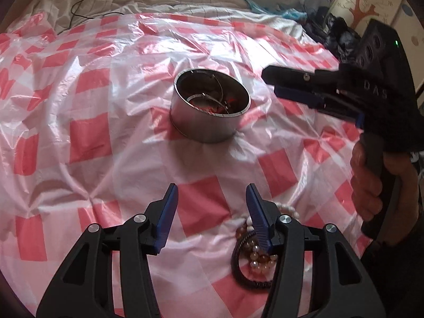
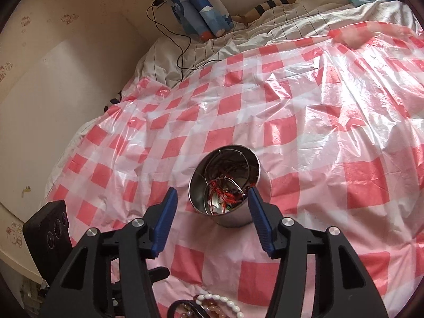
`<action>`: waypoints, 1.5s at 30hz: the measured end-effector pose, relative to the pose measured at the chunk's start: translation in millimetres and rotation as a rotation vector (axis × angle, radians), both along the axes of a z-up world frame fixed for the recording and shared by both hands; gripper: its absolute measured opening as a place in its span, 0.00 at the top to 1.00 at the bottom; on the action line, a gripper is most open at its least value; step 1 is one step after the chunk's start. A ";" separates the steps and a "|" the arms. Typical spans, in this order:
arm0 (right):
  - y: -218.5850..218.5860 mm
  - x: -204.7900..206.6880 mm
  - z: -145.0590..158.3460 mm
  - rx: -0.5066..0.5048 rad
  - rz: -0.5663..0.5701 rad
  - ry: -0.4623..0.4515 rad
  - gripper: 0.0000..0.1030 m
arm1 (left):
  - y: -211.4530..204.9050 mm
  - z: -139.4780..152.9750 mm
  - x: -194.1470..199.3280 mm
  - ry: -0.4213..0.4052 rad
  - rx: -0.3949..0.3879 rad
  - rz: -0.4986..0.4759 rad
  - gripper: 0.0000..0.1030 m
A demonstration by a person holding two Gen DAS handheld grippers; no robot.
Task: Organize jewelry
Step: 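Carry both items over the steel tin and open both tools to drop them, then grasp the black braided bracelet with the left tool while the right tool grasps the beaded bracelet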
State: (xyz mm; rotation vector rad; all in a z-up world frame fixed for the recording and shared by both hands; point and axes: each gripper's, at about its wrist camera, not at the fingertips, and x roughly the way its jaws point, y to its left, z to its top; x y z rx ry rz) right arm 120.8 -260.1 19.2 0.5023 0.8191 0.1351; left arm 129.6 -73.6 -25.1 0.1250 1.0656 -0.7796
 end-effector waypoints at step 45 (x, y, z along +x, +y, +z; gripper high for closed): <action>33.2 -60.2 5.5 -0.167 0.154 0.061 0.35 | 41.3 -2.2 -22.7 0.070 -0.096 0.044 0.93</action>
